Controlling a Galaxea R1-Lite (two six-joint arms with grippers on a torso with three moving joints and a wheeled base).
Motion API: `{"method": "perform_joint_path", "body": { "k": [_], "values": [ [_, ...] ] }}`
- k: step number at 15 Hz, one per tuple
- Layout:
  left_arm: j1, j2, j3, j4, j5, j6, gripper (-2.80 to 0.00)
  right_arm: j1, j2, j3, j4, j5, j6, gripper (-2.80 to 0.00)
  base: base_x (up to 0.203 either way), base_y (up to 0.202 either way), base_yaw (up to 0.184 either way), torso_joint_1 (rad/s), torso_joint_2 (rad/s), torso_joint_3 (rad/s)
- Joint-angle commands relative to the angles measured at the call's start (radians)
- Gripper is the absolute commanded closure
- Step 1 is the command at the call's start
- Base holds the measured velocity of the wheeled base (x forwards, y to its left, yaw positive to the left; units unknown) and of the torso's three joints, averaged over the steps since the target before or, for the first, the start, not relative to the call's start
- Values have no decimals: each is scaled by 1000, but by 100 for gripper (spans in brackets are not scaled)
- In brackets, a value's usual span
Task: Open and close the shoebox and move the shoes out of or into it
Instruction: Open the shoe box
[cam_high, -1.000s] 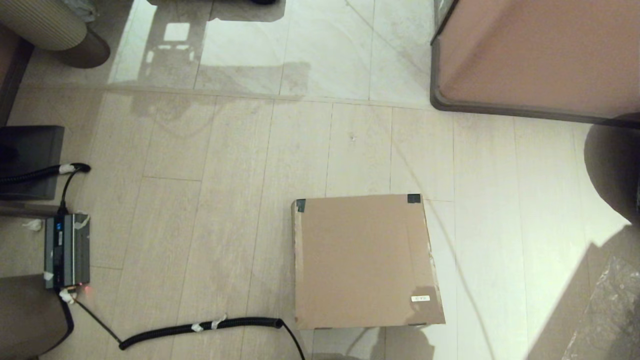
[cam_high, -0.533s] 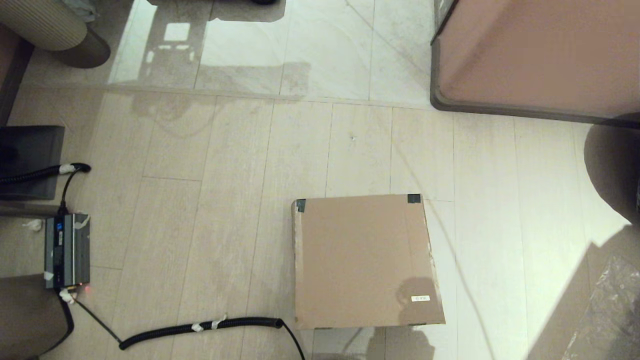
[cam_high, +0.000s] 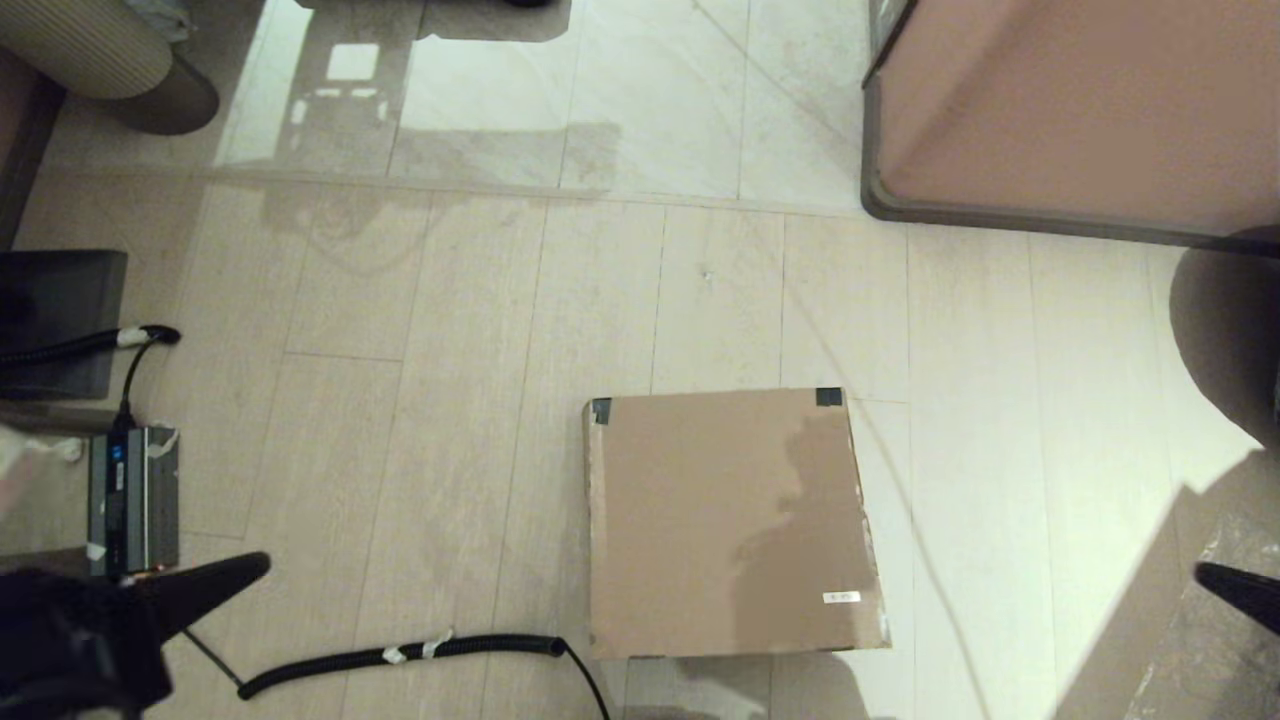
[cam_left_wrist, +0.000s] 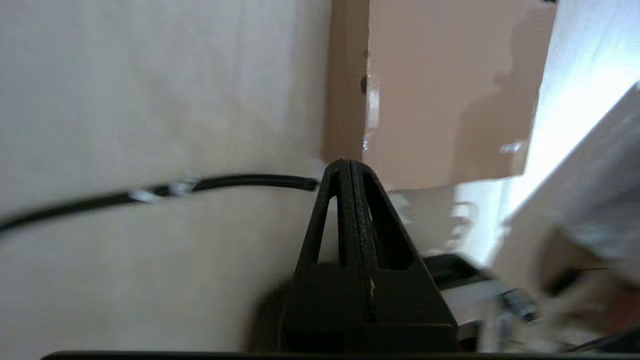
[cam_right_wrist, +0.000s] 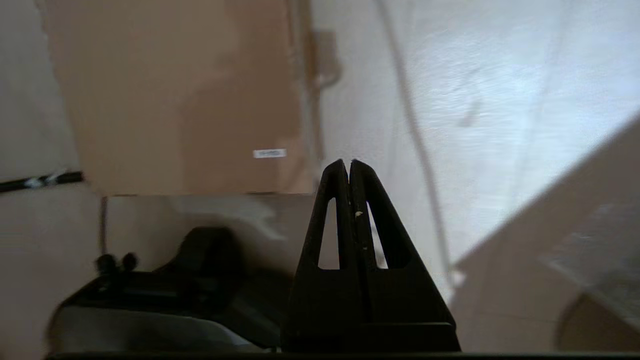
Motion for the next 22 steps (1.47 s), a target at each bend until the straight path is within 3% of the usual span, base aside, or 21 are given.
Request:
{"method": "perform_joint_path", "body": {
  "k": [1, 4, 8, 10, 12, 15, 16, 19, 22],
  "values": [
    [-6, 355, -28, -137, -34, -57, 0, 1, 412, -21, -140, 120, 25, 0, 0, 0, 0, 0, 0, 0],
    [-53, 637, -53, -377, -114, -139, 0, 1, 695, -31, -327, 253, 45, 0, 0, 0, 0, 0, 0, 0],
    [-200, 943, -118, -576, -142, -199, 0, 18, 1067, -33, -706, 299, 59, 0, 0, 0, 0, 0, 0, 0],
    [-280, 1076, -175, -635, -60, -207, 0, 28, 1228, -33, -887, 307, 68, 0, 0, 0, 0, 0, 0, 0],
    [-326, 1188, -257, -678, 98, -210, 0, 35, 1348, -42, -1041, 304, 73, 0, 0, 0, 0, 0, 0, 0],
    [-367, 1304, -379, -739, 349, -206, 0, 42, 1444, -70, -1182, 220, 108, 0, 0, 0, 0, 0, 0, 0],
    [-372, 1319, -403, -746, 382, -205, 0, 43, 1451, -79, -1184, 215, 115, 0, 0, 0, 0, 0, 0, 0],
    [-374, 1356, -451, -747, 390, -202, 0, 47, 1483, -108, -1197, 164, 115, 0, 0, 0, 0, 0, 0, 0],
    [-395, 1369, -486, -739, 382, -205, 0, 76, 1491, -107, -1225, 164, 125, 0, 0, 0, 0, 0, 0, 0]
  ]
}}
